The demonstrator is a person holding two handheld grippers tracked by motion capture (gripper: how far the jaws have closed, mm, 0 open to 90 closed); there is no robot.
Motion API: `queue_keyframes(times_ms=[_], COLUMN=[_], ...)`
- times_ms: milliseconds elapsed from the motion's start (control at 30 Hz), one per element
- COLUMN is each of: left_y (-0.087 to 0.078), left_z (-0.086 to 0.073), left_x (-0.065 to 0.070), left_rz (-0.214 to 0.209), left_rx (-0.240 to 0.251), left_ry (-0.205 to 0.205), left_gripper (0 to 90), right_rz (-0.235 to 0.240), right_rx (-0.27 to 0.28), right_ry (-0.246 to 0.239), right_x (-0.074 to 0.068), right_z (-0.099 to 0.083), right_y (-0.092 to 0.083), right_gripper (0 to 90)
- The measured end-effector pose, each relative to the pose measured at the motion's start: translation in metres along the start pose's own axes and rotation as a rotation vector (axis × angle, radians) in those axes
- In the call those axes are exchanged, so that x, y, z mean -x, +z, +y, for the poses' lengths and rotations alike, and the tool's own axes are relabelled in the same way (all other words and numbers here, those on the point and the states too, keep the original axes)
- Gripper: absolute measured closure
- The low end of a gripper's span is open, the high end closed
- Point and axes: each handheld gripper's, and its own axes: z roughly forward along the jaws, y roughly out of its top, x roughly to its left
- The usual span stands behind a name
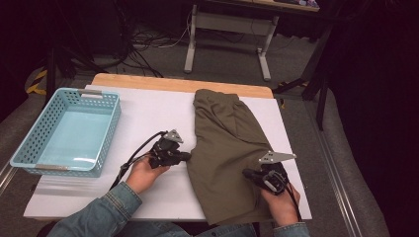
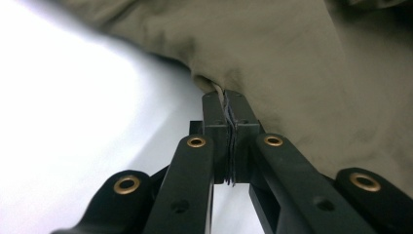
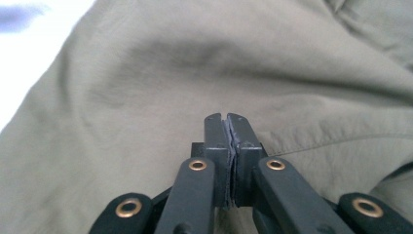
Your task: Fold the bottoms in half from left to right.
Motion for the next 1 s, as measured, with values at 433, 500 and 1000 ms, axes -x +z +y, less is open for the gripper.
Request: queue_keyframes(times_ms=[433,500,1000], left_y=[-0.020,-0.026,-0.042], left_z=[-0.007,-0.009,-0.027], left_x=[-0.006,-0.009,-0.022], left_rz=[0.065,0.081,0.091], left_rx=[-0.008,-0.016,-0.028], left_ry=[0.001,-0.001,-0.049], left_gripper=[89.1,89.2,88.6], right_rz=[0.013,0.020,0.045], right_rx=[0.030,0.021,-0.057], right_ry=[0.044,0.058,0.090], right_x=[-0.007,-0.008,-0.002], right_z=[-0.023,-0.030,-0.038], right_y=[-0.046,-0.052,-0.040], right_gripper=[88.6,88.6,57.0])
